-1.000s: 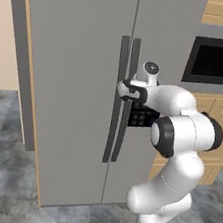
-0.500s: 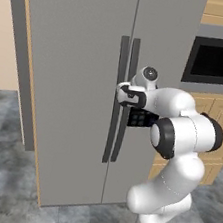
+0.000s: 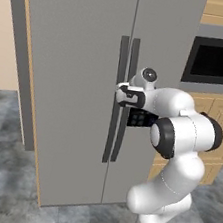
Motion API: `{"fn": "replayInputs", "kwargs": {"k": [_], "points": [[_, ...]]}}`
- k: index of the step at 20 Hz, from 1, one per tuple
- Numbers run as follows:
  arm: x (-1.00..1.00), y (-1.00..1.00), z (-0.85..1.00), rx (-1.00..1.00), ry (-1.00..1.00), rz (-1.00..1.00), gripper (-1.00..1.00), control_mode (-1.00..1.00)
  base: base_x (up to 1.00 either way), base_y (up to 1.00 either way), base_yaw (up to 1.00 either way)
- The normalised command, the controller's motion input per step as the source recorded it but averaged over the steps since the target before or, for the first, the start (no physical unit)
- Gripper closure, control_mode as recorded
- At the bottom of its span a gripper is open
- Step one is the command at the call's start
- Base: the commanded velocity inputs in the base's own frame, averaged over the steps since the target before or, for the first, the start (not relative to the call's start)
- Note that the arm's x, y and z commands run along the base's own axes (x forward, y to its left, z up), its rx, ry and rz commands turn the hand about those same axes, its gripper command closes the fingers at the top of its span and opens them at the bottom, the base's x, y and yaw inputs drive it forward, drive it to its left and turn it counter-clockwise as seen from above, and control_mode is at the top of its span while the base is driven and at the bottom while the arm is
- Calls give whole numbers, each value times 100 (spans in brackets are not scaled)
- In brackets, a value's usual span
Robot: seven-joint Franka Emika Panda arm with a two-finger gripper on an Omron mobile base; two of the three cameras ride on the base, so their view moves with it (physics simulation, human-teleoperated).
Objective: Open the fridge, grab two sodas, and place both sodas inside the bowl with ice on the dining counter.
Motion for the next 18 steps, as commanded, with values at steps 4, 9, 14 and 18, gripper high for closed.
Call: {"fn": "replayInputs", "kwargs": {"k": [4,9,14,18], "points": [[23,16,-13,0,-4,0,100,-100,0,0,0],[-40,1,0,0,-7,0,100,-100,0,0,0],[-98,-4,3,4,-1,-1,100,-100,0,0,0],[-100,-24,25,7,0,0,100,-100,0,0,0]]}}
